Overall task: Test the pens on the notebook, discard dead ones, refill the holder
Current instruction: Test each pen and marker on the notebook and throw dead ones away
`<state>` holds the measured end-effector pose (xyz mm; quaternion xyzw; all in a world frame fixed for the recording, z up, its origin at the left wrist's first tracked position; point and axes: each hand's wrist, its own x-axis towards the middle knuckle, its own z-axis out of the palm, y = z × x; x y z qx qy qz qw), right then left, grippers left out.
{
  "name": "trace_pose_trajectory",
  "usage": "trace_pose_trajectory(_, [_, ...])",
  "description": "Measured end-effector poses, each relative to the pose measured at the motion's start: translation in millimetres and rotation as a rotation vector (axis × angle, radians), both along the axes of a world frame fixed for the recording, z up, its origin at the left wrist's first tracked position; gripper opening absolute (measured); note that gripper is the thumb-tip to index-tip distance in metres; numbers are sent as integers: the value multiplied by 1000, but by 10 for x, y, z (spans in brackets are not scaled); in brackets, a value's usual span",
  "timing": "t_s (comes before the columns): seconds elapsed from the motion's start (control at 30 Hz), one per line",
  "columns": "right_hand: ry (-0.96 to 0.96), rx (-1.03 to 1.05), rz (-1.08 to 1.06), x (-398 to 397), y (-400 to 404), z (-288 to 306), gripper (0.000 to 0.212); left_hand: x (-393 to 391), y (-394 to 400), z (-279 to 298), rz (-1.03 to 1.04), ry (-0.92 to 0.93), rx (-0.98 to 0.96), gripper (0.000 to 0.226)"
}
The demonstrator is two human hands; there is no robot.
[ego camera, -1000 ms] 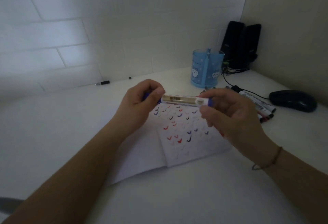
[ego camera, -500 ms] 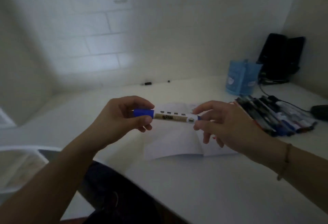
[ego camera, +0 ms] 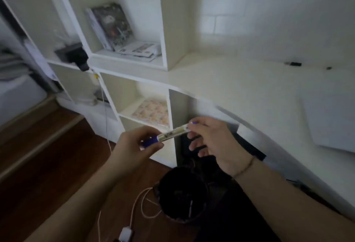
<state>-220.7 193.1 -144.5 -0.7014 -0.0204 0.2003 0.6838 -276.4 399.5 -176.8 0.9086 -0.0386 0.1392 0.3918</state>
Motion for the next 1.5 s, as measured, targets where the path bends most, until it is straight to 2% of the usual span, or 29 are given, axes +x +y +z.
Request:
trace_pose_trajectory(0.1, [302,0,-45,-9,76,-580,18,-81,60,-626,142,117,-301,17])
trace_pose_trajectory(0.2, [489,-90,-89,-15,89,-1082,19,-66,-20,-1200,320,323,-698,14])
trace_pose_trajectory(0.33, [607,-229,-123,-58,86,-1514,18,18,-99,-1731,447,607,-1343,19])
trace_pose_trajectory(0.4, [641,-231,-150,-60,68,-1640,18,42,-130,-1847,453,697,-1451,25])
trace_pose_trajectory(0.47, [686,-171,-169,-53,31,-1752,20,63,-125,-1964,449,781,-1419,35])
trace_pose_trajectory(0.6, [753,-66,-204,-59,-92,-1878,32,79,-3,-2084,441,969,-1201,57])
trace_pose_trajectory(0.77, [724,-35,-206,-13,-171,-1906,39,177,68,-2007,429,933,-1112,48])
trace_pose_trajectory(0.9, [675,2,-178,58,-111,-1730,37,358,3,-1806,385,828,-1037,35])
trace_pose_trajectory(1.03, [606,131,-150,182,-20,-1199,28,608,-122,-1255,283,636,-1149,36])
trace_pose_trajectory(1.2, [371,390,-70,387,-155,-61,21,862,-486,-5,56,186,-944,20])
trace_pose_trajectory(1.3, [183,505,-56,479,-456,593,26,1056,-878,569,-115,-35,-830,19])
trace_pose_trajectory(1.4, [69,598,-122,660,-852,1014,24,1351,-1366,873,-225,-129,-723,16])
trace_pose_trajectory(1.5, [37,599,-247,895,-1305,1162,20,1742,-1897,964,-300,-129,-515,10])
